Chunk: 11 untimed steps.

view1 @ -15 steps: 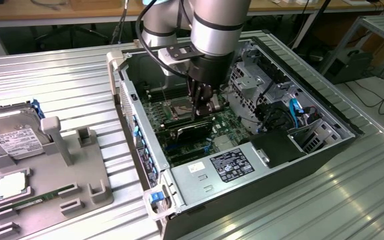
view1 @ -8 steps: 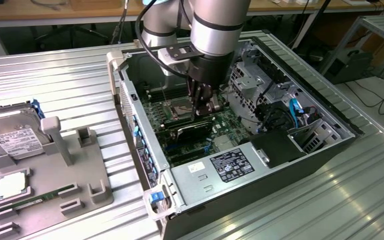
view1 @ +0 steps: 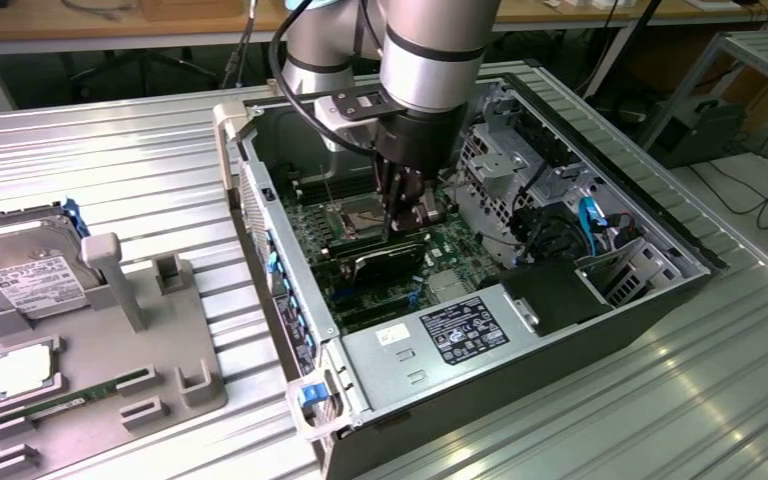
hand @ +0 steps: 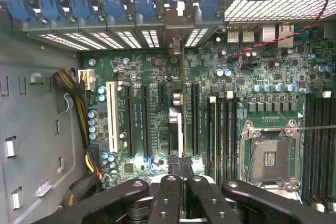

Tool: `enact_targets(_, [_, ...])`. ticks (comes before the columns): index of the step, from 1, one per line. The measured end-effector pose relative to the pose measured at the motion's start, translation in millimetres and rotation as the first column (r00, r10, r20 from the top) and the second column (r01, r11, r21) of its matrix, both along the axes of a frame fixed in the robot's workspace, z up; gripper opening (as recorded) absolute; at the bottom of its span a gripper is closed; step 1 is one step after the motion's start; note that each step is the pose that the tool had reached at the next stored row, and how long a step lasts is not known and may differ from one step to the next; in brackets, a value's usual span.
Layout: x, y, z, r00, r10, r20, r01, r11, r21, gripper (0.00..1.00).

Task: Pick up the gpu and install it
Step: 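Press down on the gpu until it lock into place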

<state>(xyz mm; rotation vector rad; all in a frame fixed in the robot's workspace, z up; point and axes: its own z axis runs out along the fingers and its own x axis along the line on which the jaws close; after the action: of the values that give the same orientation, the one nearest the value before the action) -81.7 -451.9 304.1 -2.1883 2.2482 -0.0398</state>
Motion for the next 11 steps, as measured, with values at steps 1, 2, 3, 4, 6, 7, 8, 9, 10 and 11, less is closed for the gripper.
enact_targets(1, [-0.4, 0.0, -0.2, 1.0000, 0.000, 0.0000, 0.000, 1.0000, -0.0034, 0.11])
enact_targets(2, [-0.5, 0.0, -0.4, 1.0000, 0.000, -0.0005, 0.000, 1.0000, -0.0049, 0.11])
enact_targets(3, [-0.6, 0.0, -0.5, 1.0000, 0.000, -0.0015, 0.000, 1.0000, -0.0053, 0.11])
enact_targets(4, [-0.8, 0.0, -0.9, 1.0000, 0.000, -0.0023, 0.000, 1.0000, -0.0052, 0.11])
enact_targets(6, [-1.7, 0.0, -1.5, 1.0000, 0.000, -0.0037, 0.000, 1.0000, -0.0053, 0.11])
enact_targets(7, [-2.3, 0.0, -1.6, 1.0000, 0.000, -0.0047, 0.000, 1.0000, -0.0054, 0.11])
enact_targets(8, [-2.7, 0.1, -1.6, 1.0000, 0.000, -0.0064, 0.000, 1.0000, -0.0053, 0.11])
enact_targets(9, [-2.7, 0.1, -1.7, 0.9999, 0.000, -0.0105, 0.000, 1.0000, -0.0051, 0.11])
enact_targets(10, [-2.8, 0.1, -1.8, 0.9999, 0.000, -0.0171, 0.000, 1.0000, -0.0049, 0.11])
enact_targets(11, [-2.9, 0.1, -1.7, 0.9997, 0.000, -0.0256, 0.000, 1.0000, -0.0049, 0.11])
